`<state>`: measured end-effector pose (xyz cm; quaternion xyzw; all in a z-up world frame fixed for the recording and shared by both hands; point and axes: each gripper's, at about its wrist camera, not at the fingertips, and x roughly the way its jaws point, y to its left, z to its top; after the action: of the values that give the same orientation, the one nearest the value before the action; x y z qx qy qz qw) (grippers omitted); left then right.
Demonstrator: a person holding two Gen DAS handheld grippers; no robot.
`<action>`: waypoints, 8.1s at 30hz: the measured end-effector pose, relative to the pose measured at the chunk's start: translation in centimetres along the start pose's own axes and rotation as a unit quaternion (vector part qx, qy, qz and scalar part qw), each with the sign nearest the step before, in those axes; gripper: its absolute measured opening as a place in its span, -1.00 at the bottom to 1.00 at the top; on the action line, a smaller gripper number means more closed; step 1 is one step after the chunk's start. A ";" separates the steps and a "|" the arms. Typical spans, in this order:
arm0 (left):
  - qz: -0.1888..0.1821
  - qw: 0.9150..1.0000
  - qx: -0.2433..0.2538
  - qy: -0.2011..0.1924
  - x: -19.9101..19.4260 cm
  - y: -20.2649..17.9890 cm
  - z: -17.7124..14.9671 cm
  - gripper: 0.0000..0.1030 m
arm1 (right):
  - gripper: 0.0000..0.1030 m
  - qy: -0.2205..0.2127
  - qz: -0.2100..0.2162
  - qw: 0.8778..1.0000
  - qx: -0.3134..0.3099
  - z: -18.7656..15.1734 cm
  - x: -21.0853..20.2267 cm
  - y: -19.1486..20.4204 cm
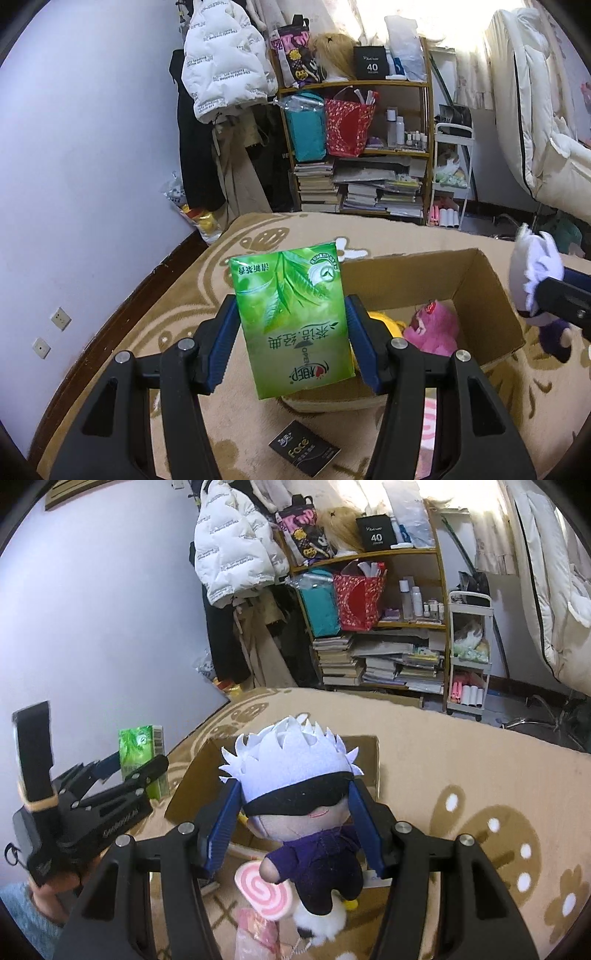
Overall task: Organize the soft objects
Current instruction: 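Carry the doll and green pack into the box and open both grippers, then lower the right gripper onto the pink wrapped packet and close on it, then grasp the black Face tissue pack with the left gripper while the right holds the pink packet, then carry the pink packet and Face pack over the box while opening both grippers to drop them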
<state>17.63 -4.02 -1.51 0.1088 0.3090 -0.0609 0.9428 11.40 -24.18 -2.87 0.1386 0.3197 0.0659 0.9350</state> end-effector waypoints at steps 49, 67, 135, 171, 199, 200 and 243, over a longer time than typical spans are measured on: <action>0.009 0.999 0.041 0.028 1.5 -2.4 -1.0 0.94 | 1.00 0.049 -0.017 0.999 0.011 -2.1 2.4 -0.4; -0.013 0.988 0.034 0.150 1.6 -0.1 -4.7 0.99 | 1.00 0.097 -0.012 0.995 -0.005 -5.1 1.1 2.3; -0.050 0.930 -0.011 0.363 11.8 -0.8 -12.9 0.24 | -0.32 0.284 0.039 0.958 0.015 -15.6 9.9 3.9; 0.013 0.984 -0.052 0.169 -1.4 2.8 -9.0 -0.02 | -0.69 0.060 0.050 0.996 0.035 -7.4 -0.2 2.5; -0.036 0.988 -0.051 0.139 0.1 3.7 -5.0 -0.66 | -0.69 -0.033 0.013 0.999 0.022 3.1 -1.2 -1.7; -0.034 0.985 -0.058 0.158 0.7 4.1 -5.6 -0.58 | -0.69 -0.028 0.008 0.999 0.021 3.2 -0.8 -1.8; -0.042 0.992 -0.029 0.117 -3.1 2.1 -4.5 -0.03 | -0.64 0.061 -0.025 0.997 0.037 1.7 5.8 -4.0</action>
<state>12.97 -0.75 -2.80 0.0745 0.4231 -0.0783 0.8996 17.15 -27.18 -6.12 0.1612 0.3818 0.0392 0.9092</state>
